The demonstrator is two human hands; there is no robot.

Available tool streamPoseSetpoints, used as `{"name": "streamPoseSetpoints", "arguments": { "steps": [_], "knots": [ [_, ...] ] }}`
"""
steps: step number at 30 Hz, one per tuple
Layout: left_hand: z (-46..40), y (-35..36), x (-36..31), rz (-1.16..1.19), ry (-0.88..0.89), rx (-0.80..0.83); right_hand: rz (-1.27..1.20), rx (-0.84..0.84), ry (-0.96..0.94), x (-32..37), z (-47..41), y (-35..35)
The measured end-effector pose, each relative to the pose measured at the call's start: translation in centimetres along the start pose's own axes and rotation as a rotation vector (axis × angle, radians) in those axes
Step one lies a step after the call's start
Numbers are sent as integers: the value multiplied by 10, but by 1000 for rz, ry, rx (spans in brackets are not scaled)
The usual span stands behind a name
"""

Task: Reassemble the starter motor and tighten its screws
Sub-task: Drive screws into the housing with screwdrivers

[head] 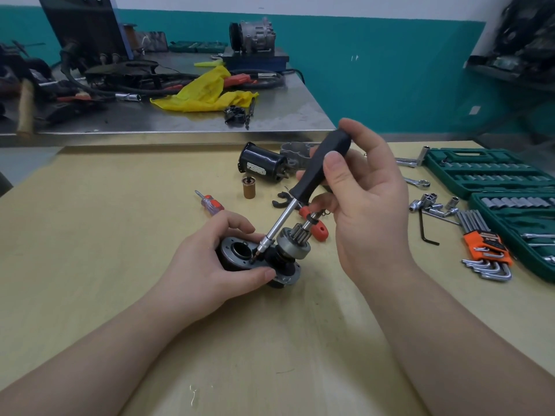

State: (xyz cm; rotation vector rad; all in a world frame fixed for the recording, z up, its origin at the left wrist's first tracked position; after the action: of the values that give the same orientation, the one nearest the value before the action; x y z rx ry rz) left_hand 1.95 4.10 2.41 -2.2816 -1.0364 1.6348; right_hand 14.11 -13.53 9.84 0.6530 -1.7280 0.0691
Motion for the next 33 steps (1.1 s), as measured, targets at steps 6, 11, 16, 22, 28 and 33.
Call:
{"name": "streamPoseSetpoints", "arguments": {
  "steps": [6,11,16,22,28,33],
  "knots": [
    [-1,0,4,15,-14,2,127,-176,-62,4,0,-8],
    [0,1,-1,31,-11,-3,93,-163,-27,4,-1,-9],
    [0,1,-1,15,-7,-4,-113,90,60,3,0,4],
    [-1,0,2,5,-2,7,-77,34,2,5,0,5],
    [0,0,2,1,11,3,80,-116,-59,8,2,-2],
    [1,1,0,-8,19,8,-28,-32,55,5,-1,-3]
  ]
}}
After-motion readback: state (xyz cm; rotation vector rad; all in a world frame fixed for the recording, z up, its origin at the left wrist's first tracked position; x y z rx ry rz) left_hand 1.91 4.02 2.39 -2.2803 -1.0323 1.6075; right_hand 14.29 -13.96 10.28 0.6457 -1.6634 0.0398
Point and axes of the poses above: each hand's wrist, its own z-axis away from the middle knuckle, its own y-axis out of the palm, x = y × z, the point moved 6 cm from there along -z, towards the middle knuckle, and after that the axes turned 10 degrees about y, right-handed, at the moved point
